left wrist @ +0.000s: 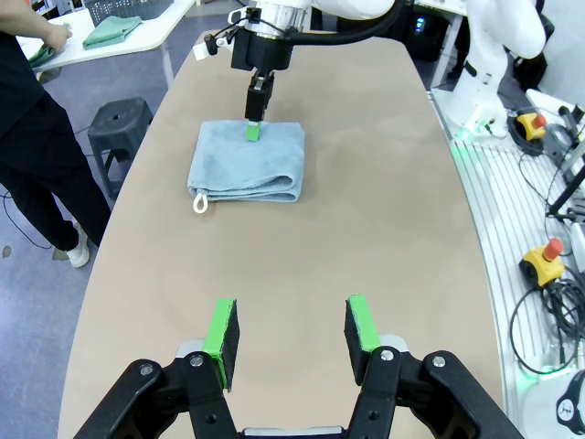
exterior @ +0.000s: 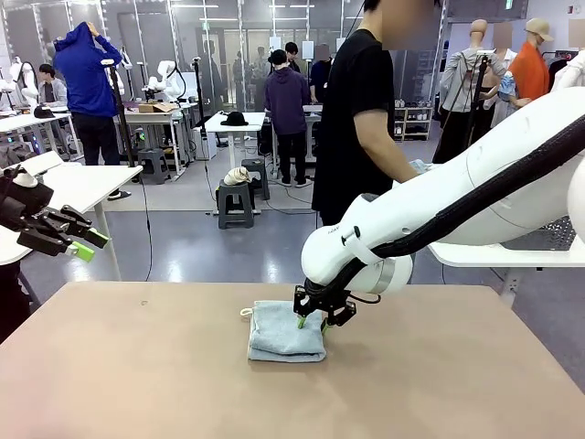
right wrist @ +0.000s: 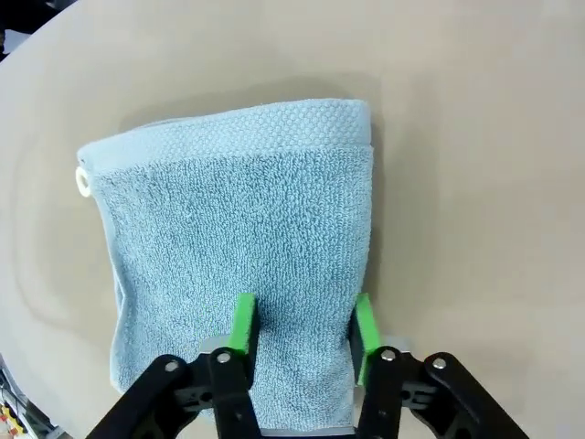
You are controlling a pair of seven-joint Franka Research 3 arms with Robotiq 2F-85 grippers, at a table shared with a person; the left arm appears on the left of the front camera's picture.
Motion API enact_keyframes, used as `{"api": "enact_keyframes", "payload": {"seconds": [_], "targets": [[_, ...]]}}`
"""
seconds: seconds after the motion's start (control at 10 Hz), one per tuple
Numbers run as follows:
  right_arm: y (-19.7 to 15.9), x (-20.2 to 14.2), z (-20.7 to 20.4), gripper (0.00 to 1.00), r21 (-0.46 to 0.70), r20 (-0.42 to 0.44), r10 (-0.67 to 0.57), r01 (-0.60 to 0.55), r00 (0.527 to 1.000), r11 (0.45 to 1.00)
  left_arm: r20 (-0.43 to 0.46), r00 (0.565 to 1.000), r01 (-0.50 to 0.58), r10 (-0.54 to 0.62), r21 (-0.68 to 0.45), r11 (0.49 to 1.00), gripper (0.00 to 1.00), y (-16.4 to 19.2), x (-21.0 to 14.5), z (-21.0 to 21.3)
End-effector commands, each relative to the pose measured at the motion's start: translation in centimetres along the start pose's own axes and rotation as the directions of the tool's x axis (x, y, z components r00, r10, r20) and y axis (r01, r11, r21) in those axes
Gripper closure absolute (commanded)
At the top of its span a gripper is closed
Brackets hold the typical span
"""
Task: Fold the towels and place them in the basket.
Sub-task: Place the folded Towel with hook on the right side of the table.
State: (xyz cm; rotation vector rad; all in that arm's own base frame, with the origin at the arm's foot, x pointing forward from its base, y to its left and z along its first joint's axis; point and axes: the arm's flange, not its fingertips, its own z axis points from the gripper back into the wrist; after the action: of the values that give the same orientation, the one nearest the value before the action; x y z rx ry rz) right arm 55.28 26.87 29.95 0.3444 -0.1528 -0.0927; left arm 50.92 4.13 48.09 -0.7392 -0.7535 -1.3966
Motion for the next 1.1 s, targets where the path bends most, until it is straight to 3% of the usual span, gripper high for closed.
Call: {"api": "enact_keyframes", "payload": {"seconds": [0.0,0.1,0.2,0.3,1.0], "targets": [[-0.3,0.1,-0.1,0.58,-0.012,0.002,-0.003,0.003,1.000,1.000,0.004,1.000,0.004,-0.004,0.000,1.000,0.39,-0.2,0.1,0.1],[-0.4,0.0,0.0,0.96,-0.026,-0.010,-0.004,0.004,1.000,1.000,0.004,1.000,0.004,-0.004,0.000,1.000,0.39,-0.2,0.1,0.1],[-0.4,-0.2,0.3,0.78,-0.037,-0.018,0.001,-0.002,1.000,0.999,0.004,1.000,0.004,-0.004,0.000,1.000,0.39,-0.2,0.1,0.1],[-0.5,-0.3,0.6,1.00,-0.037,-0.020,0.011,-0.012,1.000,0.999,0.004,1.000,0.004,-0.004,0.000,1.000,0.39,-0.2,0.1,0.1],[-0.3,-0.2,0.4,1.00,-0.021,-0.033,0.015,-0.016,0.999,1.000,0.004,1.000,0.004,-0.004,0.000,1.000,0.39,-0.2,0.1,0.1]]}}
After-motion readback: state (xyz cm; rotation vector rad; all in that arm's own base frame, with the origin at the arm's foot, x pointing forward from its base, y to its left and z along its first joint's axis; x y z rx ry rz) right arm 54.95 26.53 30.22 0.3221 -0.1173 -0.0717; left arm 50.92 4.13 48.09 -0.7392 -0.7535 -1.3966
